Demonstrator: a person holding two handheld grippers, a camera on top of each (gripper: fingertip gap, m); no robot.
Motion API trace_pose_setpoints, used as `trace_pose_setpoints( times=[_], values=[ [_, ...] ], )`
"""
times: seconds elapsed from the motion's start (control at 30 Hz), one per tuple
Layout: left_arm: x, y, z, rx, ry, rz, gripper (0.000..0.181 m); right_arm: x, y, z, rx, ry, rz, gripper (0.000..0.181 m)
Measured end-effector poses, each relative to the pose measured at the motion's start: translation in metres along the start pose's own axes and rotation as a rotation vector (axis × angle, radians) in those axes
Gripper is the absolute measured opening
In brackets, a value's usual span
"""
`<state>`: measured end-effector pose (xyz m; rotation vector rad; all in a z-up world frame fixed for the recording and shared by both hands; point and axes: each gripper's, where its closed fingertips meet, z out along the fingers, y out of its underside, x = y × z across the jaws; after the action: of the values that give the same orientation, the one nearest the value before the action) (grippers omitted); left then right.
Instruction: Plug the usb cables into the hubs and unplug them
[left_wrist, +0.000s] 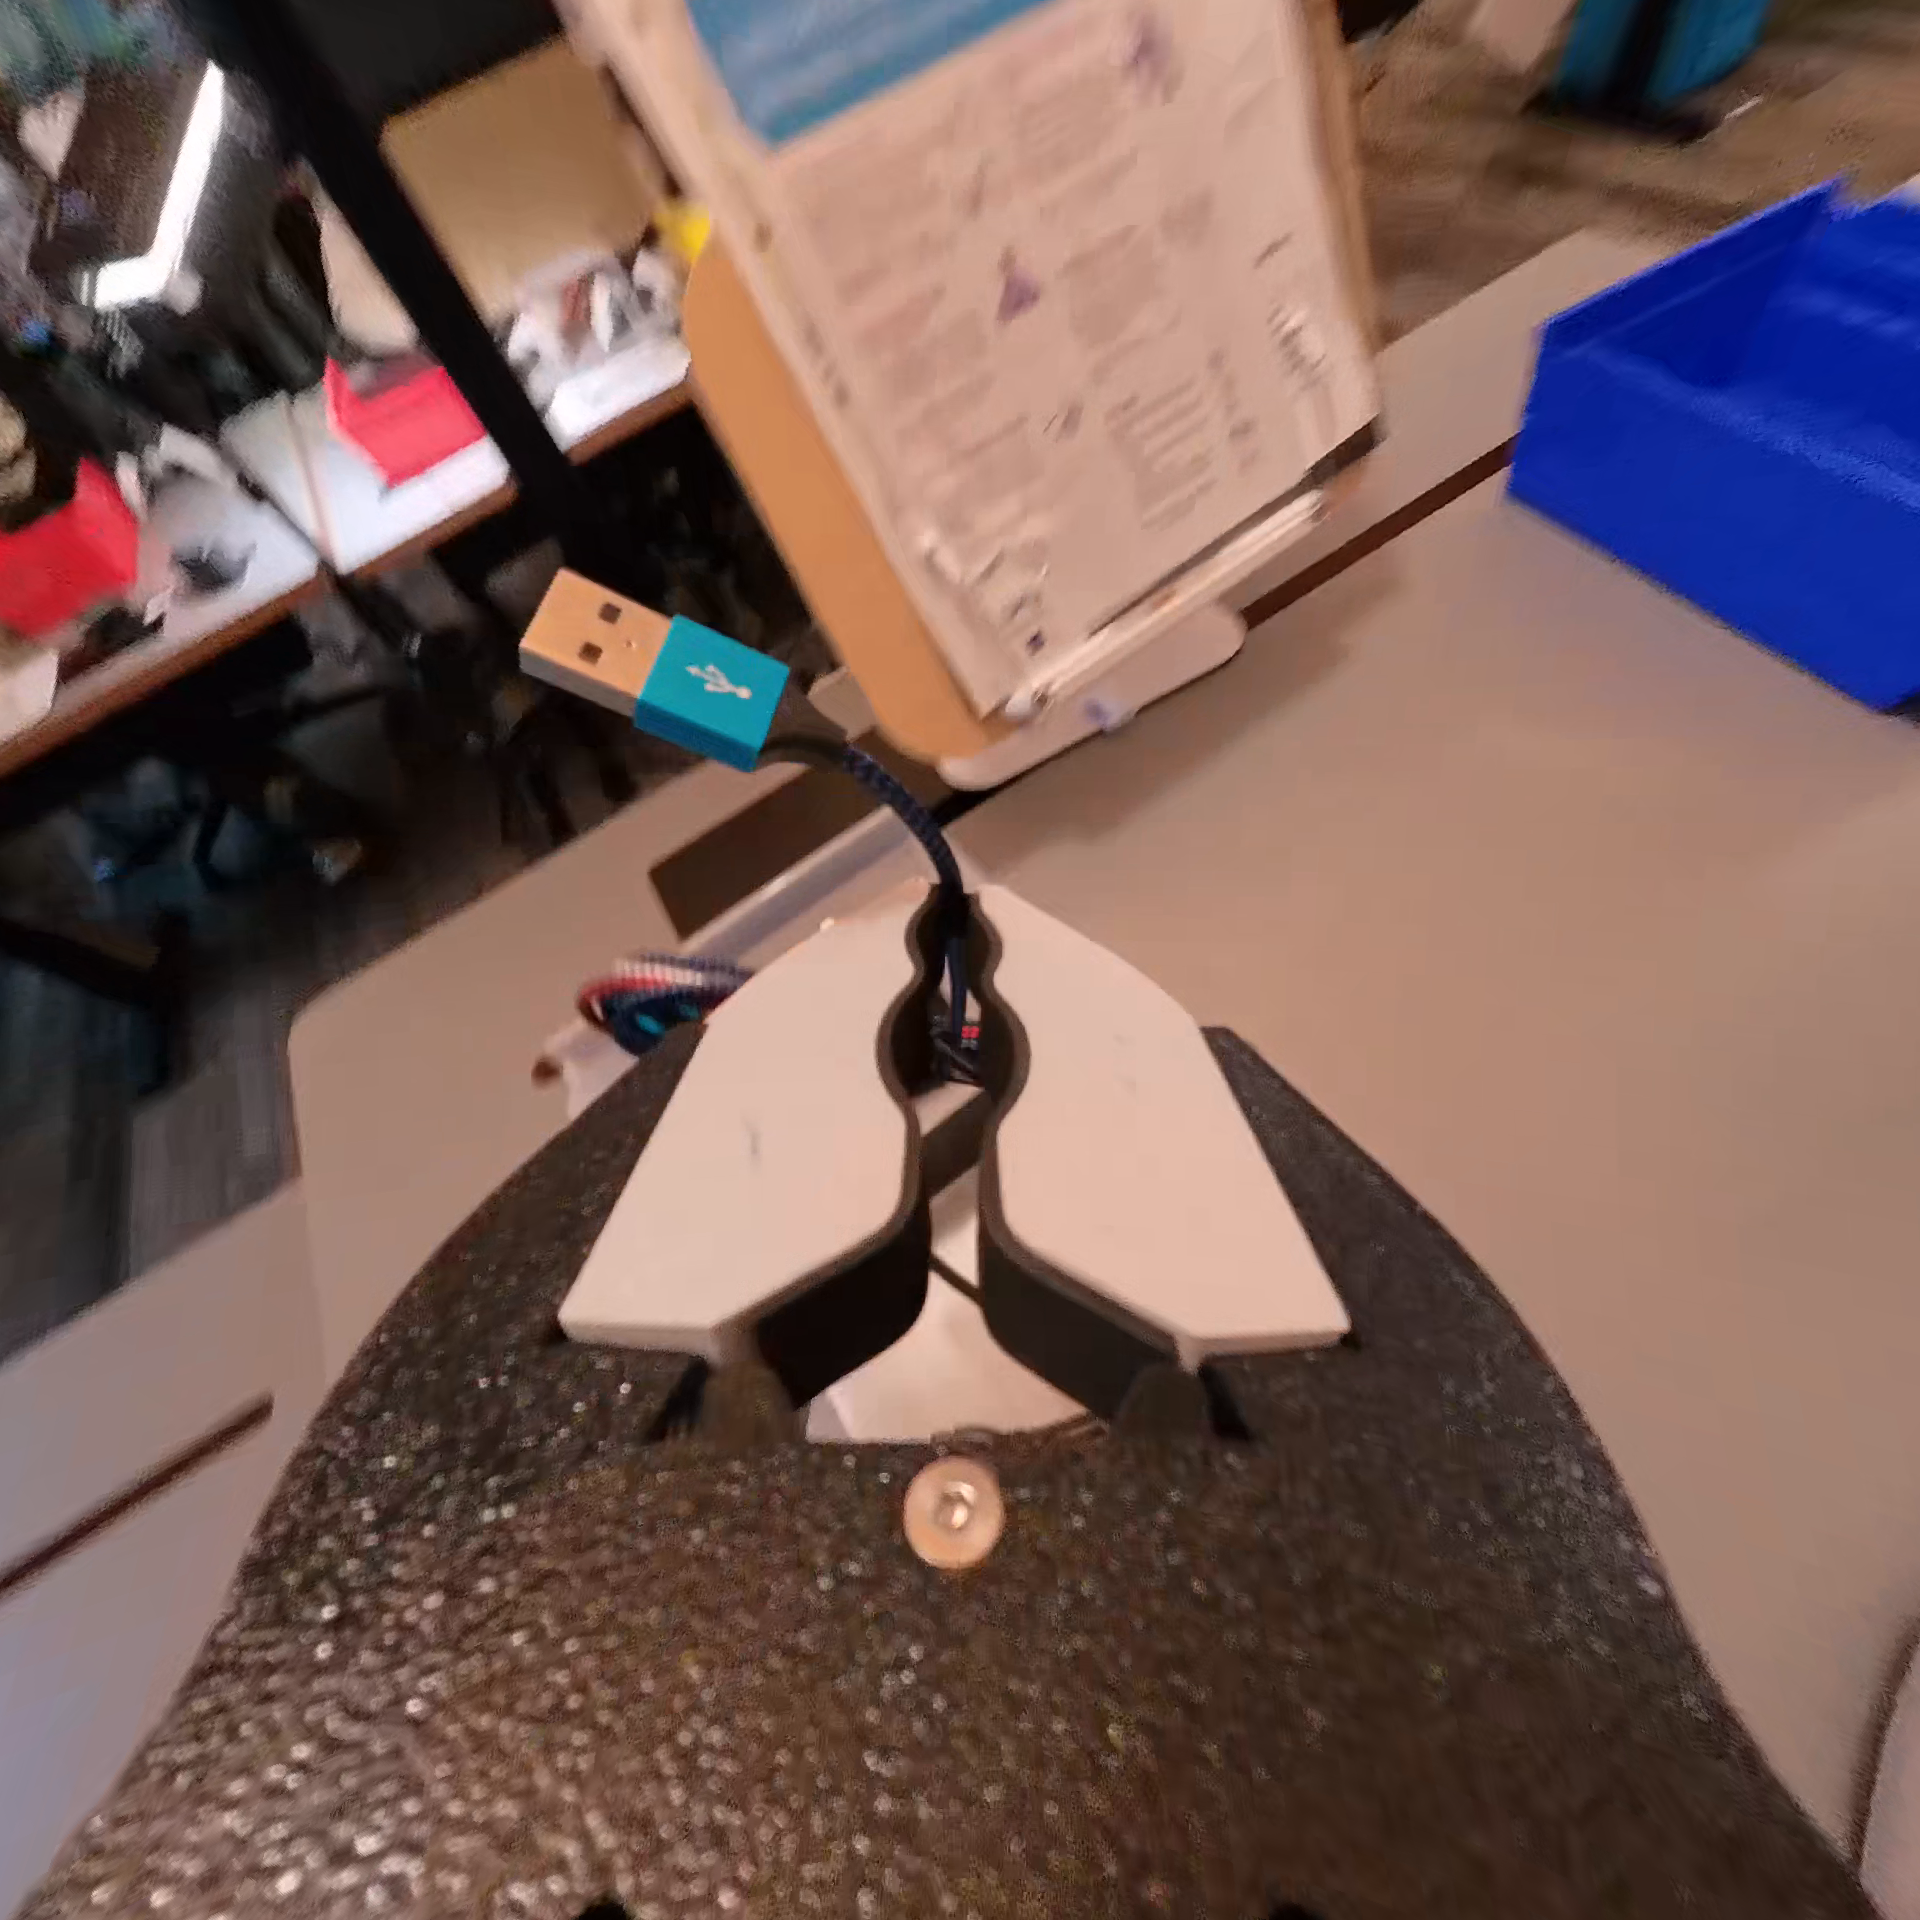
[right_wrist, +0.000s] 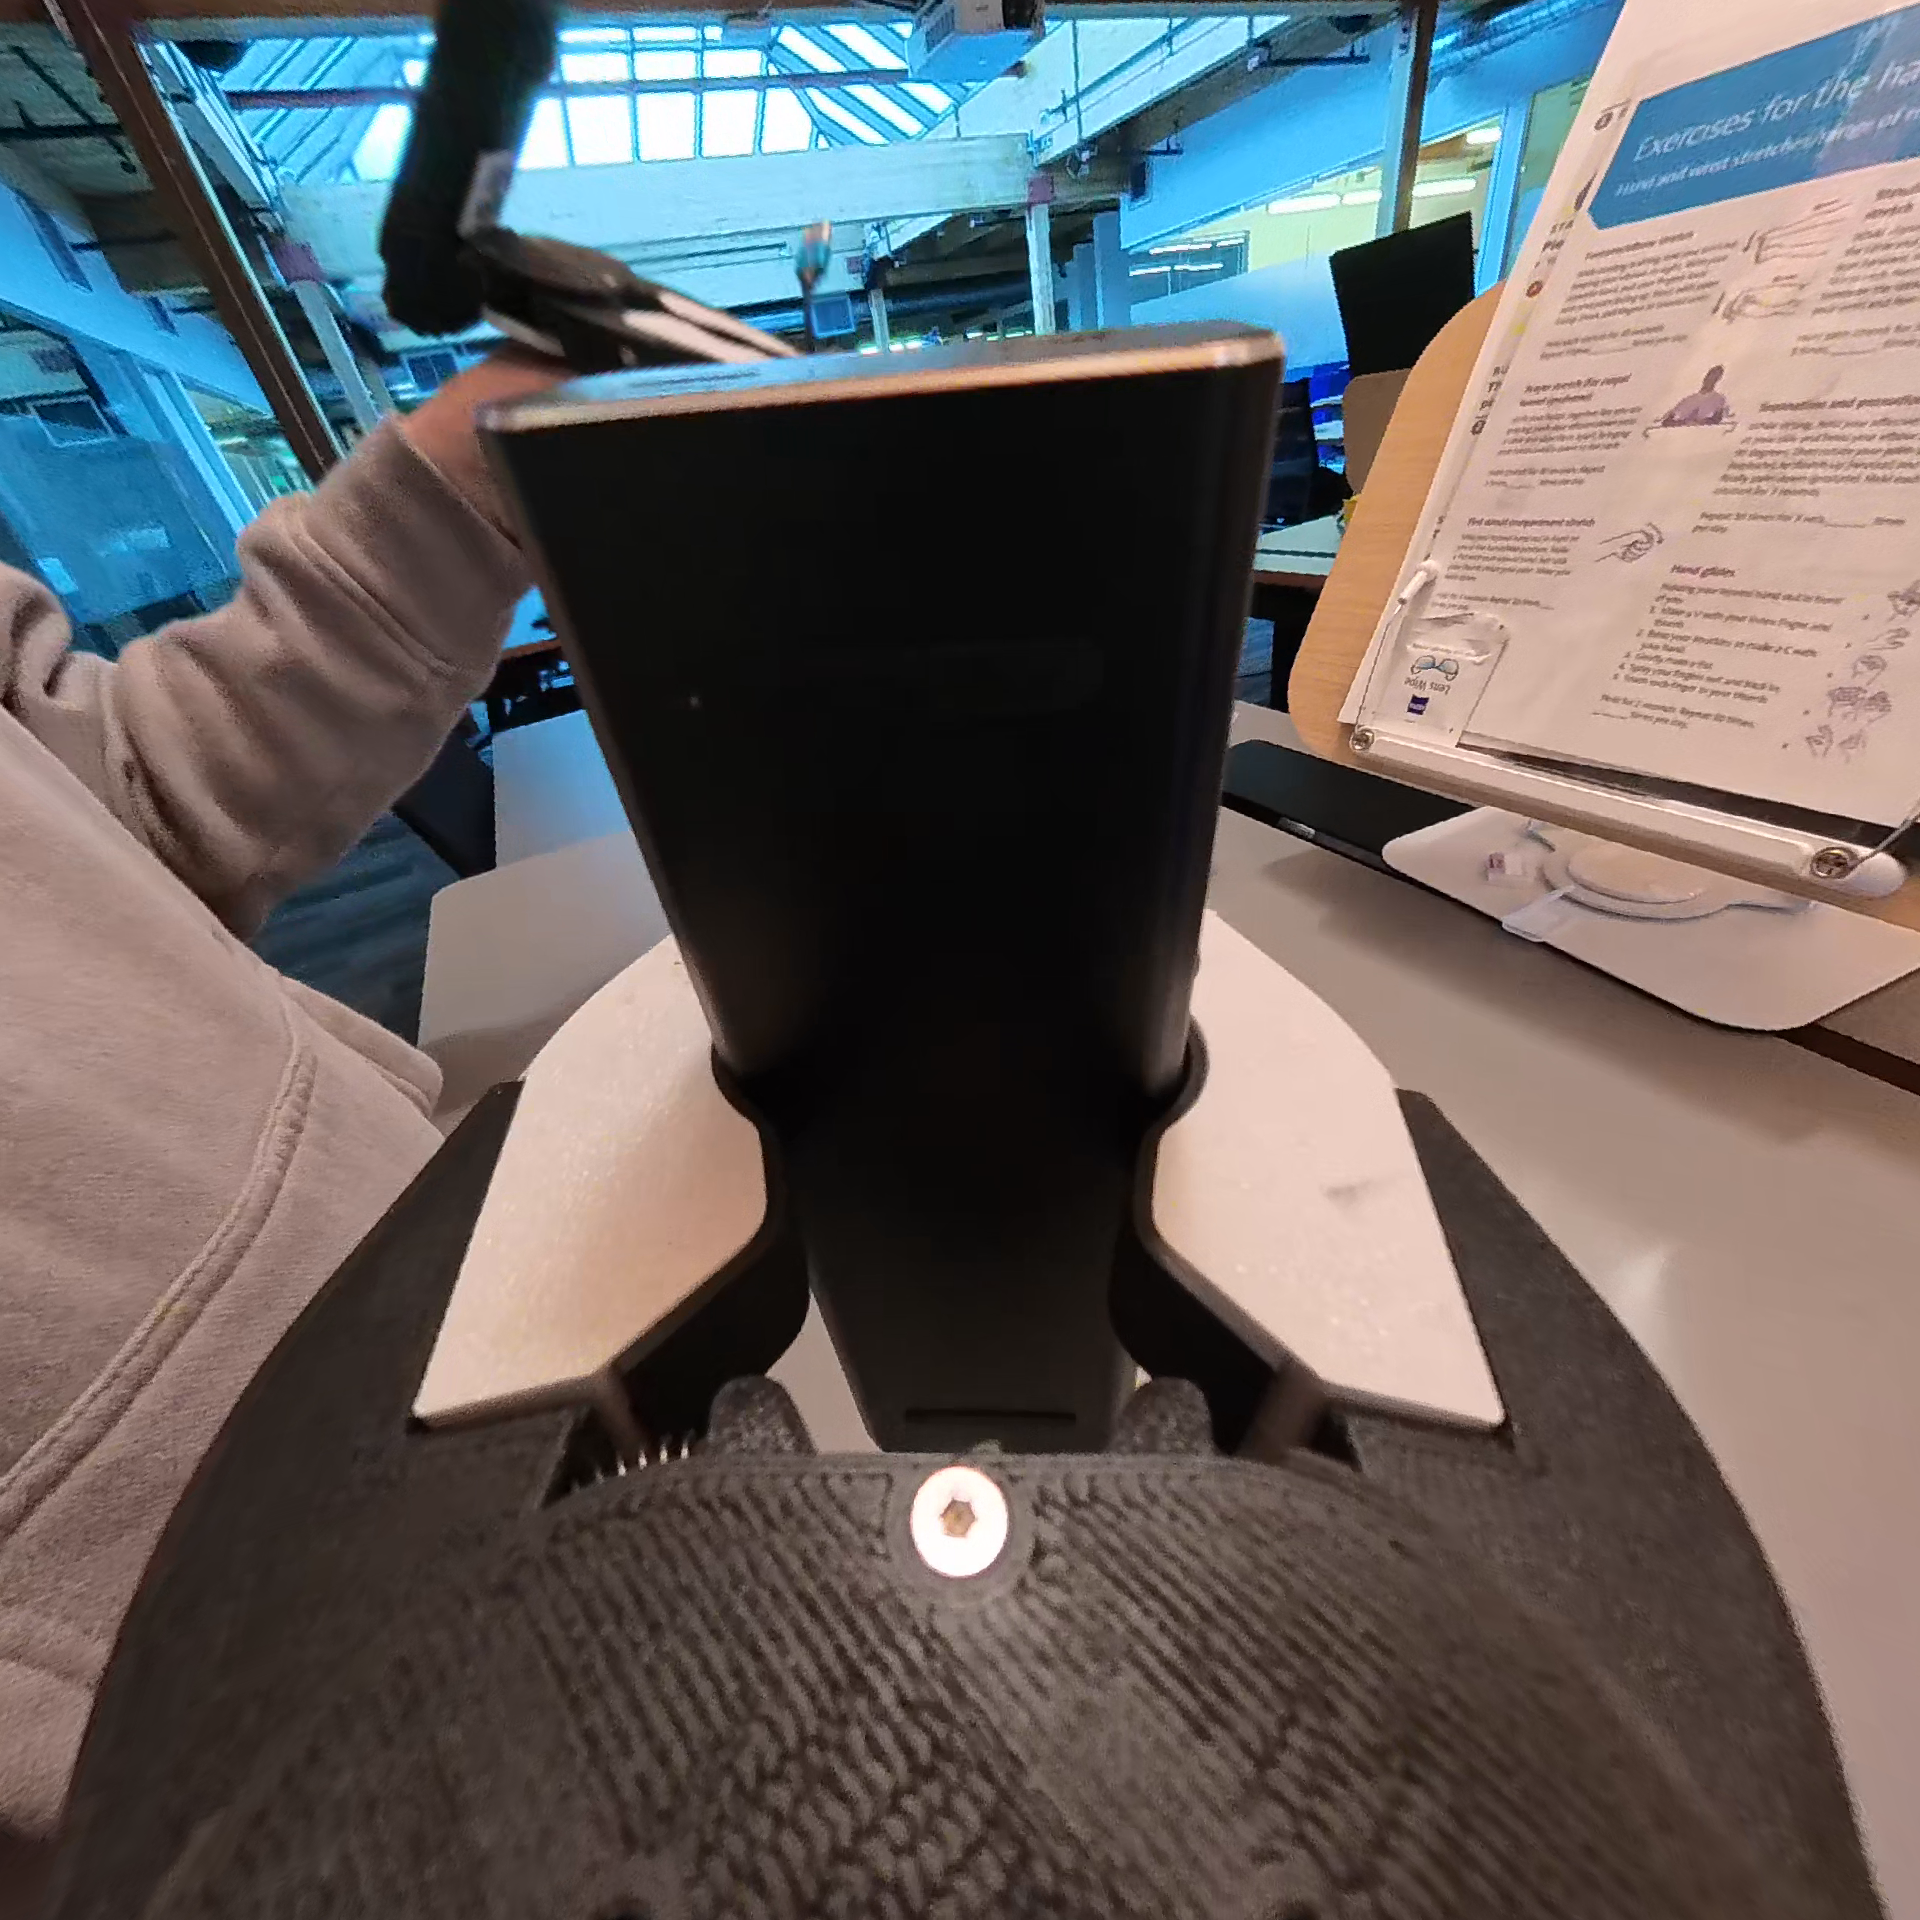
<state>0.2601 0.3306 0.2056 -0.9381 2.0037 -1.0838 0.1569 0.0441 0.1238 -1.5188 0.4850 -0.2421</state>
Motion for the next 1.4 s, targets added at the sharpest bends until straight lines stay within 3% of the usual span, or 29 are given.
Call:
trace_pose_setpoints(
  times=[0.1, 0.2, 0.37, 0.5, 0.63, 0.73, 0.9, 1.13, 1.4],
  values=[
    [0.041, -0.035, -0.017, 0.100, 0.210, 0.090, 0.002, -0.002, -0.005, -0.006, 0.041, -0.019, 0.020, 0.075],
    [0.099, -0.042, -0.029, 0.089, 0.525, 0.180, 0.002, -0.005, -0.012, -0.015, 0.094, -0.066, 0.044, 0.075],
    [0.181, 0.010, -0.020, -0.074, 0.912, 0.415, 0.002, -0.015, -0.021, -0.029, 0.144, -0.161, 0.057, 0.074],
    [0.231, 0.070, 0.011, -0.163, 1.024, 0.660, 0.002, -0.033, -0.035, -0.042, 0.264, -0.289, 0.096, 0.075],
    [0.270, 0.114, 0.041, -0.082, 1.054, 0.824, 0.002, -0.040, -0.039, -0.047, 0.288, -0.321, 0.089, 0.074],
    [0.288, 0.133, 0.054, -0.003, 1.091, 0.770, 0.002, -0.036, -0.031, -0.045, 0.238, -0.273, 0.068, 0.074],
    [0.292, 0.125, 0.059, 0.185, 1.065, 0.571, 0.002, -0.034, -0.018, -0.037, 0.173, -0.237, 0.062, 0.074],
    [0.283, 0.111, 0.052, 0.373, 0.922, 0.544, 0.002, -0.038, -0.013, -0.025, 0.153, -0.259, 0.055, 0.074],
    [0.284, 0.119, 0.047, 0.351, 0.935, 0.566, 0.002, -0.041, -0.013, -0.024, 0.157, -0.300, 0.063, 0.074]
  ],
)
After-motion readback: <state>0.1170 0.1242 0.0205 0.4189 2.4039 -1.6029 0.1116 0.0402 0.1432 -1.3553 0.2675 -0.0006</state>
